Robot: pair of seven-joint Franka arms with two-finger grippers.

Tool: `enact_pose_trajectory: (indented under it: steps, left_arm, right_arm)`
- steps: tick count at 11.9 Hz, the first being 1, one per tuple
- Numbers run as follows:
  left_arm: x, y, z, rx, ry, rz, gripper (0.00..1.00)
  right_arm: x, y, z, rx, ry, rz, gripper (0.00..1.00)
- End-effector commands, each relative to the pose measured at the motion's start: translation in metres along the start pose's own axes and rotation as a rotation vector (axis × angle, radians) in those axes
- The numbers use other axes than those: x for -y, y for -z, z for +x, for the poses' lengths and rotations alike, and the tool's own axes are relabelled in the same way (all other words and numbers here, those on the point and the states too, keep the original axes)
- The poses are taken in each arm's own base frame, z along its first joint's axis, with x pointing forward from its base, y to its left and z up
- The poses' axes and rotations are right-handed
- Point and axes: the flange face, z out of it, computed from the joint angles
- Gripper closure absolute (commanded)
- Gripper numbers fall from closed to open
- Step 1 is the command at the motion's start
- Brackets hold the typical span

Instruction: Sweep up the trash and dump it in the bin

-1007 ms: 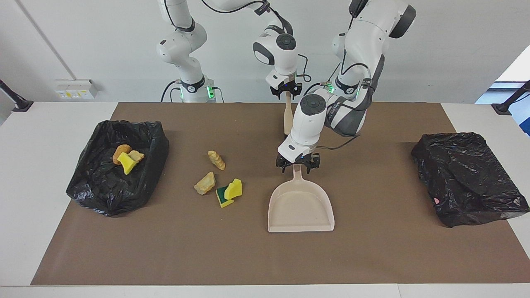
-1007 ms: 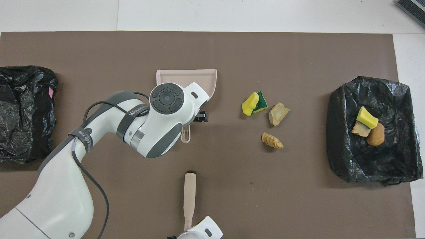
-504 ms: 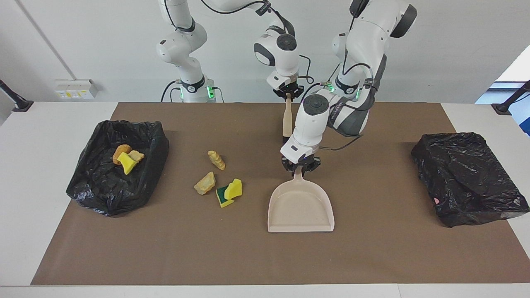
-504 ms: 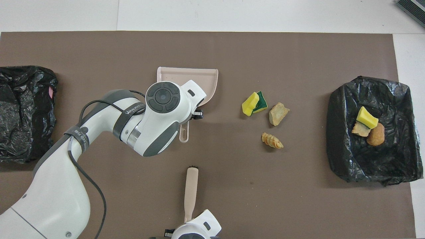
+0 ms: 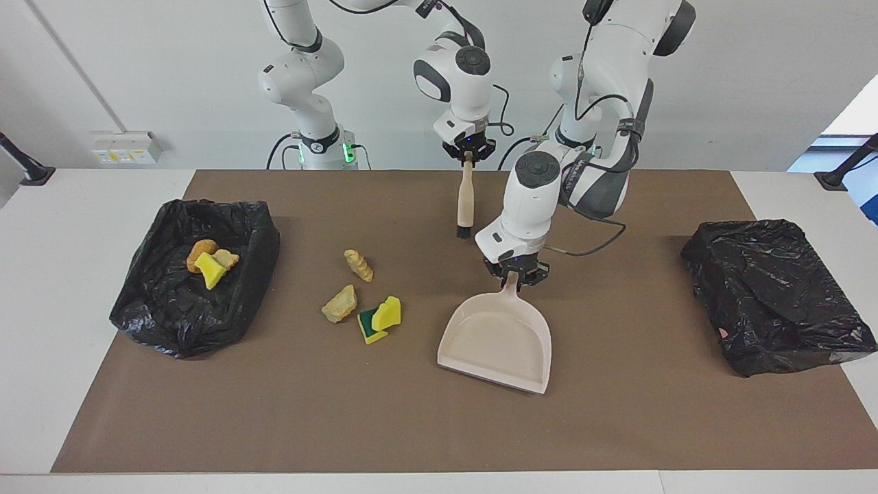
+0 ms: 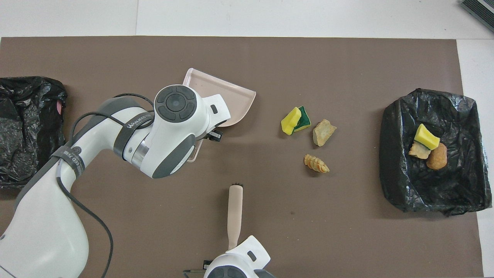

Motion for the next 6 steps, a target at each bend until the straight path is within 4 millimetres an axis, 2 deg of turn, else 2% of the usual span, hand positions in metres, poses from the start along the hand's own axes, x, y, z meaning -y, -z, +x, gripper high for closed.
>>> enact_pose_trajectory:
  steps: [1,4,6]
  left_arm:
    - [0.012,0.014,0.003,0.000,-0.057,0.010,1.00]
    - [0.020,0.013,0.006,-0.021,-0.187,0.004,1.00]
    - [0.020,0.014,0.008,-0.035,-0.346,0.006,1.00]
  right_arm:
    - [-0.041,0.032,0.006,-0.041,-0.019,-0.085,1.00]
    - [-0.095,0.058,0.041,-0.040,0.016,-0.189,1.00]
    - [-0.139,0.076,0.092,-0.048,0.068,-0.218,1.00]
